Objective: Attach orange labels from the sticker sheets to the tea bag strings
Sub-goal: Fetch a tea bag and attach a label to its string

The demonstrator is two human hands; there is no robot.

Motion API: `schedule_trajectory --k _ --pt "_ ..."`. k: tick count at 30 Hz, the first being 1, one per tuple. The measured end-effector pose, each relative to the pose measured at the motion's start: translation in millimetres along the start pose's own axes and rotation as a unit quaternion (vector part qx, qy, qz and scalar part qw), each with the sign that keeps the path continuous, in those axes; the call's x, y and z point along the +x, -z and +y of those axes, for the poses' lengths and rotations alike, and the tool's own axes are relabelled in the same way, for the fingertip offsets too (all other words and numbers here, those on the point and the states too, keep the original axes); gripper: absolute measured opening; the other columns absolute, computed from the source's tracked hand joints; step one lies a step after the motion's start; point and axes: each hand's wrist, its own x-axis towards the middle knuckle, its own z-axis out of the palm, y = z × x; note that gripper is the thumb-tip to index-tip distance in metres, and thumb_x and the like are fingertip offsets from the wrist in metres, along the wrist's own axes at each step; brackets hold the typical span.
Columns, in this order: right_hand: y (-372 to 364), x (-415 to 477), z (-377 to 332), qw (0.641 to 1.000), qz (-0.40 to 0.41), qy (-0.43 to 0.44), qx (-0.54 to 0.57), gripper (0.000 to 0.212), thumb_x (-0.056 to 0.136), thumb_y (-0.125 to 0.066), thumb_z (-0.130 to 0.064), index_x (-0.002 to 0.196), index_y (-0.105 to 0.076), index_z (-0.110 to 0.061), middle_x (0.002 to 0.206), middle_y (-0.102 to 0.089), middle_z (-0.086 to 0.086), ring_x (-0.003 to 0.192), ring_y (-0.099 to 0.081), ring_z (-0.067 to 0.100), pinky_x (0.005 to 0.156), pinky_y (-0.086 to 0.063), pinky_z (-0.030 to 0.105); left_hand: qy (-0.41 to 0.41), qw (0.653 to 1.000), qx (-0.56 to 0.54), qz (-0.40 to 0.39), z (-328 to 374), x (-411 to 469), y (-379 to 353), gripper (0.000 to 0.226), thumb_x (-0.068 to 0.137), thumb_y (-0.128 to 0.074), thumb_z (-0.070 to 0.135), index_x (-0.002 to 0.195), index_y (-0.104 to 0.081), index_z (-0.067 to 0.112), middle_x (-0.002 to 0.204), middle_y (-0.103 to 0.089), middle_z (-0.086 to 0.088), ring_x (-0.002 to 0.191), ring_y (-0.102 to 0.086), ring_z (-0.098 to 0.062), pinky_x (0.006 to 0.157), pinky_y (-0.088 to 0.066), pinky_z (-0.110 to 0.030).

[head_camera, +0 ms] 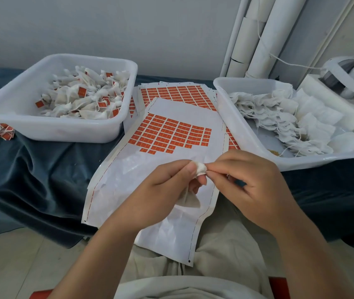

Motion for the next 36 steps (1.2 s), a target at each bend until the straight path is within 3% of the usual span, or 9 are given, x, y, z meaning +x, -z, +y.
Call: schedule_trajectory --k 10,14,18,21,24,27,29,33,36 --pt "-19.5 -1.5 -8.6 0.992 0.121 -0.012 -0.044 0.019 0.094 -0.064 -0.019 0.084 -0.076 -0.009 0.079 -0.068 -0.003 0.070 -0.054 0.004 0.065 -0.044 0.015 0.083 0.987 -0.139 0.014 -1.7 1.2 -5.8 0.049 0.100 -0.048 0.049 0.088 -0.070 0.008 0.089 -0.068 -0.014 0.090 -0.068 -0.027 0.104 -0.055 -0.054" --pt "-21.9 -0.7 -14.8 0.985 0.101 -0.113 0.085 0.006 0.088 -0.071 -0.016 0.087 -0.075 -0.021 0.081 -0.068 -0.011 0.074 -0.064 0.012 0.064 -0.046 0.012 0.095 0.971 -0.219 0.016 4.7 1.8 -7.4 0.045 0.106 -0.049 0.040 0.076 -0.067 0.013 0.074 -0.056 -0.010 0.075 -0.059 -0.022 0.094 -0.057 -0.043" --pt "-26.0 -0.1 -14.0 0.990 0.091 -0.111 0.018 0.004 0.089 -0.071 -0.017 0.090 -0.075 -0.019 0.082 -0.066 -0.012 0.075 -0.063 0.010 0.064 -0.045 0.011 0.126 0.980 -0.138 0.061 2.5 3.6 -9.9 0.049 0.109 -0.047 0.043 0.075 -0.067 0.016 0.078 -0.063 -0.009 0.079 -0.064 -0.023 0.105 -0.053 -0.059" --pt "-28.2 -1.8 -11.2 0.987 0.063 -0.130 0.069 0.008 0.094 -0.068 -0.023 0.090 -0.074 -0.027 0.083 -0.067 -0.015 0.080 -0.065 0.010 0.068 -0.048 0.010 0.129 0.961 -0.244 0.034 2.9 5.0 -8.5 0.040 0.099 -0.054 0.042 0.070 -0.066 0.018 0.068 -0.055 -0.004 0.068 -0.058 -0.018 0.088 -0.057 -0.043" --pt "-25.9 -0.2 -6.3 0.930 -0.019 -0.241 0.276 0.016 0.090 -0.063 -0.040 0.094 -0.077 -0.032 0.080 -0.070 -0.010 0.074 -0.064 0.006 0.069 -0.052 0.017 0.141 0.937 -0.318 0.006 -0.7 6.6 -8.4 0.036 0.098 -0.057 0.039 0.069 -0.066 0.020 0.064 -0.051 0.001 0.063 -0.054 -0.016 0.077 -0.053 -0.033" --pt "-25.5 0.0 0.6 0.839 -0.084 -0.319 0.433 0.032 0.084 -0.067 -0.042 0.099 -0.079 -0.016 0.095 -0.061 0.036 0.083 -0.055 0.029 0.077 -0.047 0.040 0.160 0.921 -0.355 -0.015 -3.1 6.3 -9.7 0.035 0.101 -0.058 0.038 0.072 -0.066 0.020 0.065 -0.051 0.002 0.064 -0.055 -0.014 0.081 -0.053 -0.034" --pt "-23.8 0.4 2.1 0.809 -0.093 -0.347 0.465 0.036 0.084 -0.068 -0.042 0.099 -0.078 -0.011 0.100 -0.056 0.043 0.087 -0.051 0.034 0.081 -0.044 0.046 0.170 0.915 -0.365 -0.014 -1.8 5.1 -11.9 0.035 0.102 -0.058 0.037 0.073 -0.067 0.020 0.065 -0.051 0.002 0.064 -0.055 -0.013 0.082 -0.054 -0.033" --pt "-13.9 0.6 0.5 0.902 -0.099 -0.297 0.297 0.024 0.092 -0.063 -0.045 0.094 -0.079 -0.028 0.078 -0.069 -0.006 0.074 -0.062 0.008 0.071 -0.053 0.026 0.173 0.926 -0.337 0.013 -1.1 3.4 -17.1 0.042 0.107 -0.053 0.033 0.070 -0.068 0.021 0.066 -0.051 0.001 0.065 -0.056 -0.015 0.083 -0.054 -0.034" --pt "-4.0 -1.1 -1.1 0.937 -0.098 -0.256 0.218 0.017 0.096 -0.065 -0.036 0.093 -0.079 -0.028 0.092 -0.078 -0.005 0.091 -0.072 0.016 0.083 -0.059 0.040 0.161 0.935 -0.317 0.006 1.8 1.9 -16.3 0.043 0.108 -0.051 0.032 0.071 -0.068 0.020 0.066 -0.050 0.001 0.065 -0.054 -0.016 0.080 -0.055 -0.032"
